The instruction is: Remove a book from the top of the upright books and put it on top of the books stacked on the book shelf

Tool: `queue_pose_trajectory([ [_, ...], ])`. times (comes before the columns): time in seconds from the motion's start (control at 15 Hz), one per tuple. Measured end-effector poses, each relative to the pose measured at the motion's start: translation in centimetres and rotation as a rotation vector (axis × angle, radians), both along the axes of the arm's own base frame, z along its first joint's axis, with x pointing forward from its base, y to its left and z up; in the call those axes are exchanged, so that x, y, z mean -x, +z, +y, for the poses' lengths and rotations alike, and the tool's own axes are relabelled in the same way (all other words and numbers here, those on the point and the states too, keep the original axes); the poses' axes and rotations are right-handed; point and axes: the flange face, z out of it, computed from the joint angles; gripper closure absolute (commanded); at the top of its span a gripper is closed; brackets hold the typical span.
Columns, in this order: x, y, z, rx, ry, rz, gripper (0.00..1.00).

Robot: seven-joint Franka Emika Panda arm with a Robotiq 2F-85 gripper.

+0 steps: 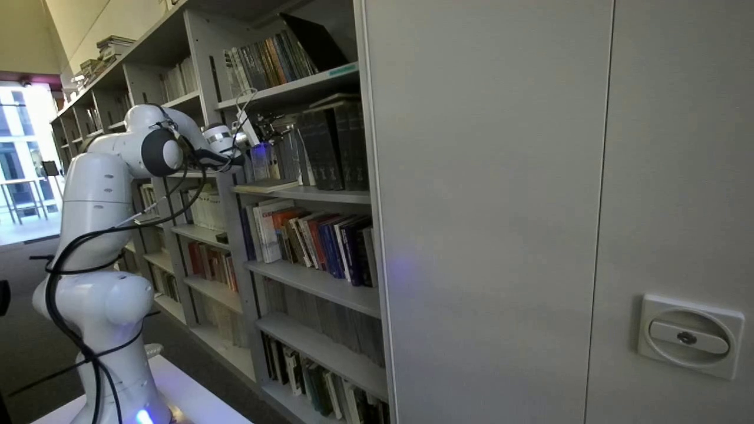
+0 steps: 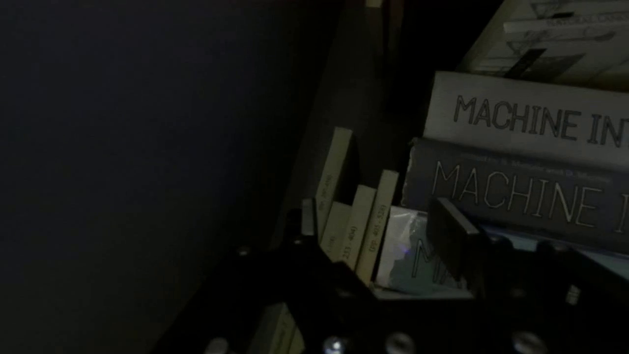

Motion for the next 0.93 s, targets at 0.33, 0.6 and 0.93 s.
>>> queue_pose_trajectory([
  [0.33,-0.2,-0.6,-0.2,-0.090,0.011,0.065,0.28],
  [0.6,-0.3,-0.6,-0.5,-0.111,0.023,0.083,0.25],
  [0.93,-0.7,0.3,-1.9,-0.109,0.011,0.069,0.25],
])
